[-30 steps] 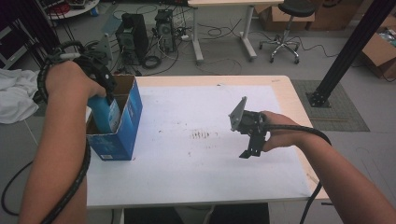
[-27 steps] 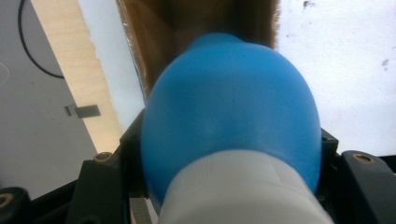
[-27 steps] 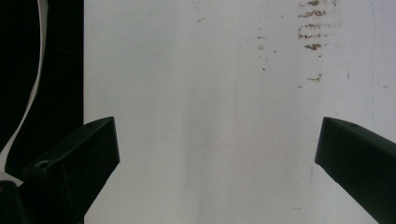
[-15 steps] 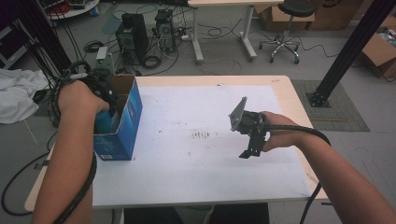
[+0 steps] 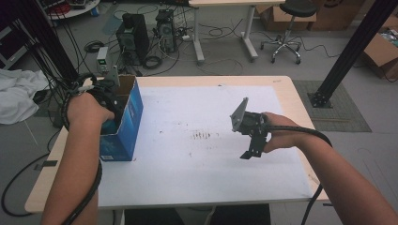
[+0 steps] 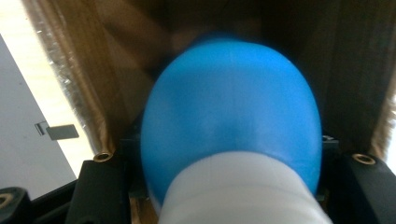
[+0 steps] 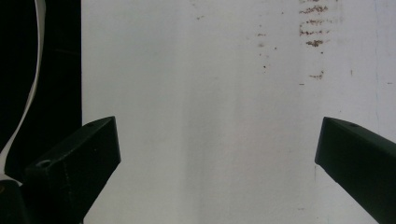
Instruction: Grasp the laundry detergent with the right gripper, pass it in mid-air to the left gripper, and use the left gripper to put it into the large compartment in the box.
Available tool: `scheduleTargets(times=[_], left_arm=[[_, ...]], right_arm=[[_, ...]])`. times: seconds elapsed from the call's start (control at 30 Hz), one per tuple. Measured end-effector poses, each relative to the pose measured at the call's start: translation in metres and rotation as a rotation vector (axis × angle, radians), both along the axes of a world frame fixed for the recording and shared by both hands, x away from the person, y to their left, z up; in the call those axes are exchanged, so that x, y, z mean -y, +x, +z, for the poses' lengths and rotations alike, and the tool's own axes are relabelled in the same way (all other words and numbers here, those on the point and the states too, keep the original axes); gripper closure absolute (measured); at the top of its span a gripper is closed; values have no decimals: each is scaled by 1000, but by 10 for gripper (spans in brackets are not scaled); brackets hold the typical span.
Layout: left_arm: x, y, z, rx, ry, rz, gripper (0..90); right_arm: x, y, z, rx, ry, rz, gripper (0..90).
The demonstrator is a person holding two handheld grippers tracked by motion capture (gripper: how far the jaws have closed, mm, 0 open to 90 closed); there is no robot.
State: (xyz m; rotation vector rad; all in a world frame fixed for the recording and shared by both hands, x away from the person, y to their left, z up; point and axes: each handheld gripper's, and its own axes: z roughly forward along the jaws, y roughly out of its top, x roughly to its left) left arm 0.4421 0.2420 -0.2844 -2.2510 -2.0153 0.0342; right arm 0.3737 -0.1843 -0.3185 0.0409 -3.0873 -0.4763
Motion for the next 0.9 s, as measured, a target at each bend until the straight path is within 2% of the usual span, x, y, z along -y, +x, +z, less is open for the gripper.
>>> scheduleTargets(times=[0.07,0.13,0.33,0.5,0.6,0.77,0.9], left_arm=[[-1,1,-5,-7,-12,1,382],[-2,0,-5,19,-21,10,382],[-3,2,-6,7,-26,15,381],[-4,2,-6,39,-33,11,379],[-6,1,-6,34,-40,6,377],[-5,1,-6,50,-43,4,367],[-5,2,-5,39,-43,5,328]], right_arm=[[0,0,-1,0,0,-1,0],[0,1,-2,-3,0,0,0],[-2,2,-4,-5,-2,0,0],[-3,3,-5,-4,-5,-2,0],[-4,3,-5,-5,-3,-1,0],[-2,5,-3,-2,3,-6,0],[-1,4,-4,-1,-2,-9,1]])
